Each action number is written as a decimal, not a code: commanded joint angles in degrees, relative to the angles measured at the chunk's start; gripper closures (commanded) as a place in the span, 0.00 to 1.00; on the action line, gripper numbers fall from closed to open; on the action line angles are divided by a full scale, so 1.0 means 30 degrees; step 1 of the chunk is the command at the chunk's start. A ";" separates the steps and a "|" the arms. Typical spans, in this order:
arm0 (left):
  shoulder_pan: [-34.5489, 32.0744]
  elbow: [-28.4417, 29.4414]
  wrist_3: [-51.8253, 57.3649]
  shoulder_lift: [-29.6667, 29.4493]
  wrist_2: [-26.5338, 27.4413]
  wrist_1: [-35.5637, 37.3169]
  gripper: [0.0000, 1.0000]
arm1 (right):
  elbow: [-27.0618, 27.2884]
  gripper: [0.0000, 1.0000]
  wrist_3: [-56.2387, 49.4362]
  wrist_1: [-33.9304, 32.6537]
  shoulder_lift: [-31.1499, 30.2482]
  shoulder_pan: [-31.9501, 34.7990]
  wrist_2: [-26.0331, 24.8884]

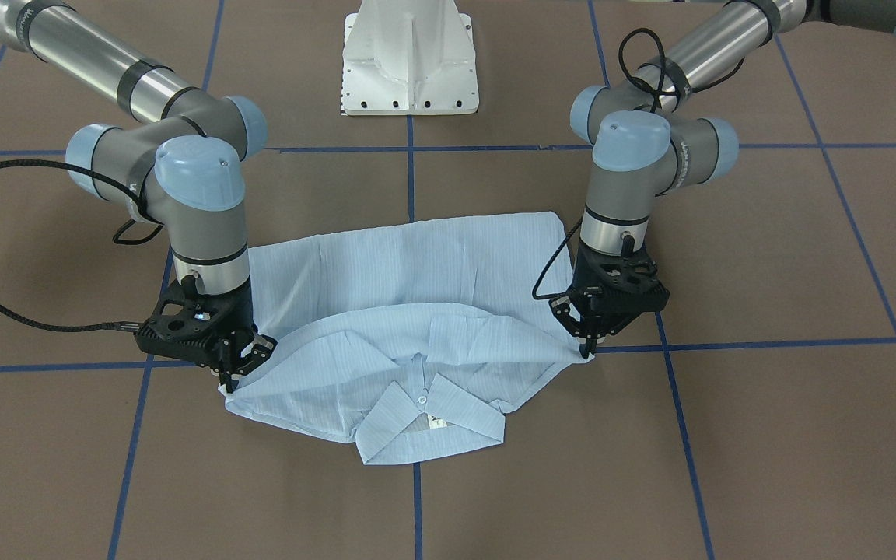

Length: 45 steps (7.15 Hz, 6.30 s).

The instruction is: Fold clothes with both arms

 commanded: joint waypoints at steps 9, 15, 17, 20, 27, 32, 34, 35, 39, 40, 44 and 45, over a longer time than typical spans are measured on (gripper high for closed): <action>0.0737 -0.3638 0.0656 0.4092 -0.3776 -0.3246 0.00 | -0.0170 0.00 -0.3215 0.0522 0.0191 0.1228 0.2466; 0.4793 -0.4617 -0.3313 0.5071 -0.1255 -0.3306 0.47 | 0.0035 0.00 -0.3040 0.1860 -0.0187 0.1228 0.2466; 0.4882 -0.4646 -0.3313 0.5100 -0.1255 -0.3219 0.47 | 0.0035 0.00 -0.3069 0.1958 -0.0337 0.1228 0.2466; 0.4882 -0.4675 -0.3284 0.5392 -0.1255 -0.3160 0.47 | 0.0035 0.00 -0.3039 0.1958 -0.0337 0.1228 0.2466; 0.5556 -0.5493 -0.3284 0.6037 -0.1255 -0.3160 1.00 | 0.0065 0.00 -0.2981 0.1988 -0.0366 0.1228 0.2466; 0.3781 -0.8398 -0.0751 0.6858 -0.1284 0.1146 1.00 | 0.0123 0.00 -0.2951 0.1988 -0.0337 0.1141 0.2495; 0.0301 -0.5051 0.3289 0.5058 -0.1343 0.1031 1.00 | 0.0355 0.00 -0.2284 0.1988 -0.0249 0.0733 0.2466; -0.1110 -0.2243 0.4555 0.2837 -0.1343 0.0942 1.00 | 0.0706 0.00 -0.1668 0.1959 -0.0104 0.0295 0.2466; -0.3961 1.1621 0.6639 -0.5550 -0.0525 -0.4115 1.00 | 0.2522 0.00 0.0909 0.0998 0.0421 -0.1347 0.2115; -0.3966 1.1672 0.6532 -0.5738 -0.0523 -0.4214 1.00 | 0.2670 0.00 0.1003 0.0121 0.0889 -0.1611 0.2085; -0.4141 0.8309 0.7526 -0.2900 -0.3886 -0.6266 0.00 | 0.2643 0.01 0.5440 -0.4145 0.3141 -0.4035 -0.0131; -0.4142 0.7984 0.7527 -0.2695 -0.3921 -0.6294 0.00 | 0.2585 0.03 0.7719 -0.4571 0.3439 -0.4538 -0.0200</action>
